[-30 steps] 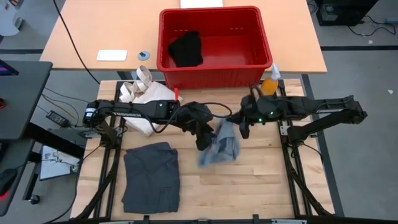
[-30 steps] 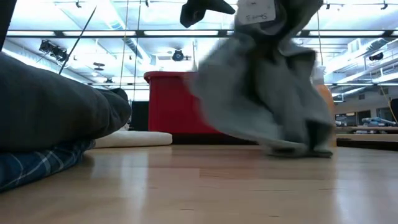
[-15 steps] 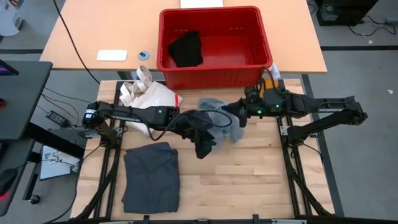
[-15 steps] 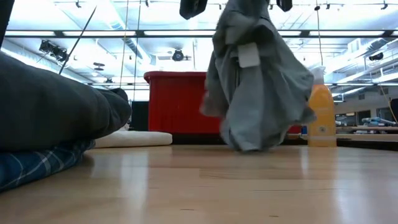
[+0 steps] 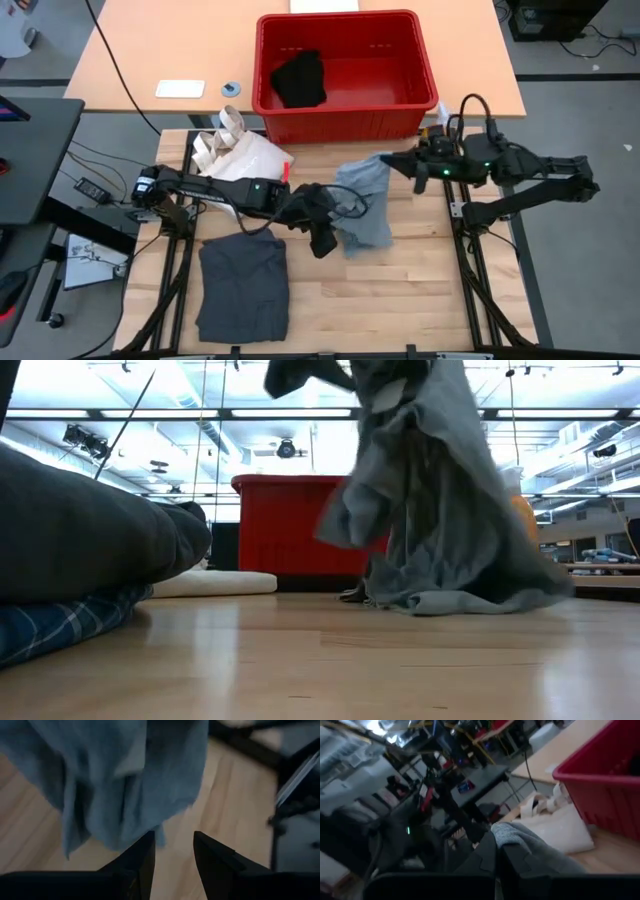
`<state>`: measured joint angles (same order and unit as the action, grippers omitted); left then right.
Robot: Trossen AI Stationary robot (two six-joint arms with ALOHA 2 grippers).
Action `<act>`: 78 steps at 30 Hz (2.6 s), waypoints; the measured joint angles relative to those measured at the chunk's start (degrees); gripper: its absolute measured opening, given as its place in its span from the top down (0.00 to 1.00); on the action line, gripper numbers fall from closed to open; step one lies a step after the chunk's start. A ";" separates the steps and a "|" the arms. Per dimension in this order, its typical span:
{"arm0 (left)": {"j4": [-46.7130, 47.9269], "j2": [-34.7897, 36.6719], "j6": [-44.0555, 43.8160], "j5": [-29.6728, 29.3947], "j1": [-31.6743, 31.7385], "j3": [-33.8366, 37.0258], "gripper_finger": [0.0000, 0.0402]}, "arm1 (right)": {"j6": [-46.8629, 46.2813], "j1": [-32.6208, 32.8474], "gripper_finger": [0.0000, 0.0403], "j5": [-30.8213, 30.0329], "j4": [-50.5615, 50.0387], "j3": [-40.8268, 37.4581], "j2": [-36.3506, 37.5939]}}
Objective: Fold Laundry from Bin
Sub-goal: Fold the light gray t-shirt
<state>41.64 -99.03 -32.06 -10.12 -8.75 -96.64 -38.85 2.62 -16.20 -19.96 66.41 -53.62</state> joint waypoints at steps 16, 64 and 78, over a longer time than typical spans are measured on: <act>-19.91 0.64 -3.45 -8.16 3.14 -0.09 0.65 | 4.55 0.03 0.98 -5.76 5.86 0.00 7.22; -9.53 2.05 12.68 31.80 13.67 -12.94 0.98 | 10.84 2.20 0.53 20.23 -38.50 -0.02 3.36; -10.40 1.47 9.18 41.32 12.67 -11.65 0.98 | 30.68 2.15 0.49 20.25 -13.45 -0.02 0.04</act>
<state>31.24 -97.56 -22.88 31.19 3.92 -108.29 -8.17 4.78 4.06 -33.40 66.39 -53.58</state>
